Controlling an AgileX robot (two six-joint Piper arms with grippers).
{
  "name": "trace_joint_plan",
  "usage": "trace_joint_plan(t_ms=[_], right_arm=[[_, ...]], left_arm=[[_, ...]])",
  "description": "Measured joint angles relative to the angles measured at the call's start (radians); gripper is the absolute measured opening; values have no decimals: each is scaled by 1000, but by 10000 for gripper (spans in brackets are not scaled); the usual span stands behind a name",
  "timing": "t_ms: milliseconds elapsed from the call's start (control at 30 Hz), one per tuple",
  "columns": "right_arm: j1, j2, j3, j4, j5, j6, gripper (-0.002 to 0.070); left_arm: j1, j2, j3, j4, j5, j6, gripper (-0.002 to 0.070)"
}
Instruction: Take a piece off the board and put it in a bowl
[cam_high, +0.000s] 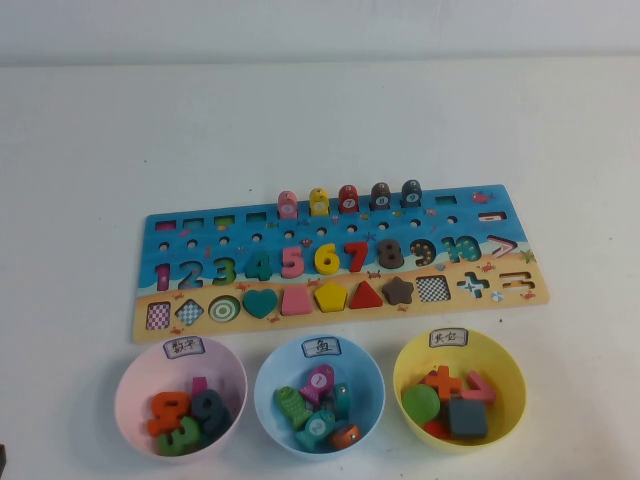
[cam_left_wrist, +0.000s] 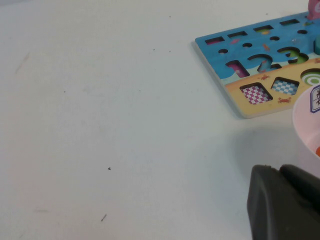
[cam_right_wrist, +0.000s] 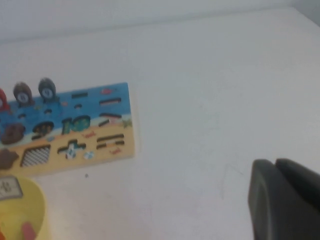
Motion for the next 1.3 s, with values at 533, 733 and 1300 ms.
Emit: trace_joint_plan(t_ms=[533, 733, 1300], right_arm=[[0, 0, 0, 614, -198, -1, -17], [0, 13, -29, 668, -99, -1, -17], [3, 916, -685, 448, 453, -126, -17]], left_arm=[[0, 0, 0, 0, 0, 0, -3], [0, 0, 0, 0, 0, 0, -3], [0, 0, 0, 0, 0, 0, -3]])
